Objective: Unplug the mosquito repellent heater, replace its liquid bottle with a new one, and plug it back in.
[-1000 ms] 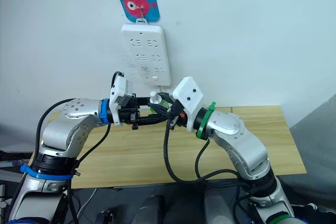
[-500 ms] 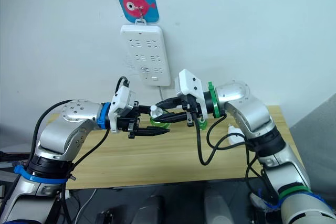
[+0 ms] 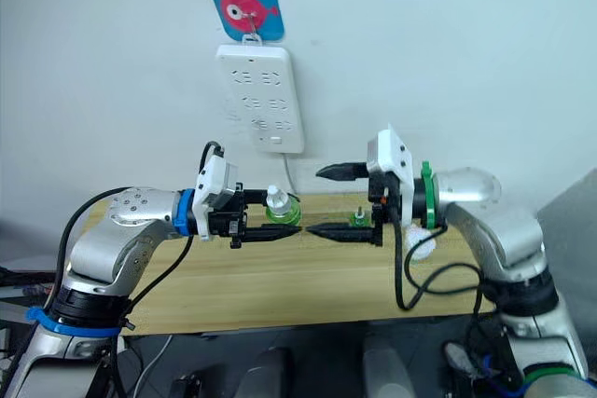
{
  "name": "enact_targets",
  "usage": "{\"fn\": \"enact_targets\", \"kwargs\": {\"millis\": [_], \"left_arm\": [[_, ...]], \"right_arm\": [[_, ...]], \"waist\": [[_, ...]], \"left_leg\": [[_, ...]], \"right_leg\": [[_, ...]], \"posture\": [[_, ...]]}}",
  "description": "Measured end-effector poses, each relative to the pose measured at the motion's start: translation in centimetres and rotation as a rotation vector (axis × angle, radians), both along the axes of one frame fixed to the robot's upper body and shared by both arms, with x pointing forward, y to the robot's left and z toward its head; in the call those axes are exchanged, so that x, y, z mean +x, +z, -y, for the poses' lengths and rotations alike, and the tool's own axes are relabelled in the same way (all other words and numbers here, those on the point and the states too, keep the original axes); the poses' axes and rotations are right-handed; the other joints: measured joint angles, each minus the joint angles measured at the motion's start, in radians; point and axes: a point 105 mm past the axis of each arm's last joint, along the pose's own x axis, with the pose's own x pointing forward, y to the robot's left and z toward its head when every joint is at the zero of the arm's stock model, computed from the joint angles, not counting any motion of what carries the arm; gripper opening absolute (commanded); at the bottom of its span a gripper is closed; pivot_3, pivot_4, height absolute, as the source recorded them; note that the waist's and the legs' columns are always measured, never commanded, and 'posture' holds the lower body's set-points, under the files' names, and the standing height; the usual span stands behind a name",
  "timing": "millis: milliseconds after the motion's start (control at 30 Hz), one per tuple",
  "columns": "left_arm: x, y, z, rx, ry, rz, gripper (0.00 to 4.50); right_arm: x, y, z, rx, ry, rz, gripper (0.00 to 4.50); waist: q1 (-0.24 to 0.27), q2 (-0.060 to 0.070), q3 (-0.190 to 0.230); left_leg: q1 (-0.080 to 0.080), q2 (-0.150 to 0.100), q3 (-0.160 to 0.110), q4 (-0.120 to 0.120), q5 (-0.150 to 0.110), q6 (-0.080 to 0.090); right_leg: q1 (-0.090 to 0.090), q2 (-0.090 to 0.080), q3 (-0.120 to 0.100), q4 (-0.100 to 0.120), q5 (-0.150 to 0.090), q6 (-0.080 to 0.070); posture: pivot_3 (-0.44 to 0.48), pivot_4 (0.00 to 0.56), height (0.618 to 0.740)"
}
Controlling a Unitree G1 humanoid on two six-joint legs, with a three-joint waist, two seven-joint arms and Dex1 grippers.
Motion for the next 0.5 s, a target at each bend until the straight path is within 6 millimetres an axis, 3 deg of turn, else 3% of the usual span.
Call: {"fn": "enact_targets", "kwargs": {"millis": [100, 200, 400, 500], "left_arm": [[0.0, 0.0, 0.2, -0.007, -0.007, 0.003, 2.36], [-0.1, -0.2, 0.4, -0.004, -0.019, 0.001, 2.36], [0.0, -0.4, 0.6, -0.002, -0.018, -0.004, 2.36], [0.0, -0.5, 0.7, 0.000, -0.019, -0.006, 2.36]], "right_arm": [[0.1, 0.0, -1.5, 0.031, -0.069, 0.044, 4.50], [2.1, 0.0, -3.1, 0.066, -0.188, 0.078, 4.50], [3.4, -0.9, -3.8, 0.031, -0.212, 0.102, 4.50], [3.4, -0.9, -3.1, -0.004, -0.190, 0.127, 4.50]], "waist": [[-0.002, 0.000, 0.000], [-0.001, 0.000, 0.000], [0.003, 0.000, 0.000], [0.005, 0.000, 0.000]], "left_leg": [[0.001, 0.001, -0.001, 0.000, 0.000, 0.000], [0.001, 0.001, -0.001, 0.000, 0.000, 0.000], [0.000, 0.000, -0.001, -0.001, 0.000, 0.000], [0.000, 0.000, -0.001, 0.000, 0.000, 0.000]], "right_leg": [[0.001, 0.001, 0.000, 0.001, 0.000, 0.000], [0.001, 0.001, 0.000, 0.000, 0.000, 0.000], [0.001, 0.001, -0.001, -0.002, 0.000, 0.000], [0.001, 0.001, -0.001, -0.002, 0.000, 0.000]], "posture": [[-0.098, 0.176, 0.725], [-0.094, 0.175, 0.725], [-0.089, 0.173, 0.725], [-0.087, 0.175, 0.725]]}}
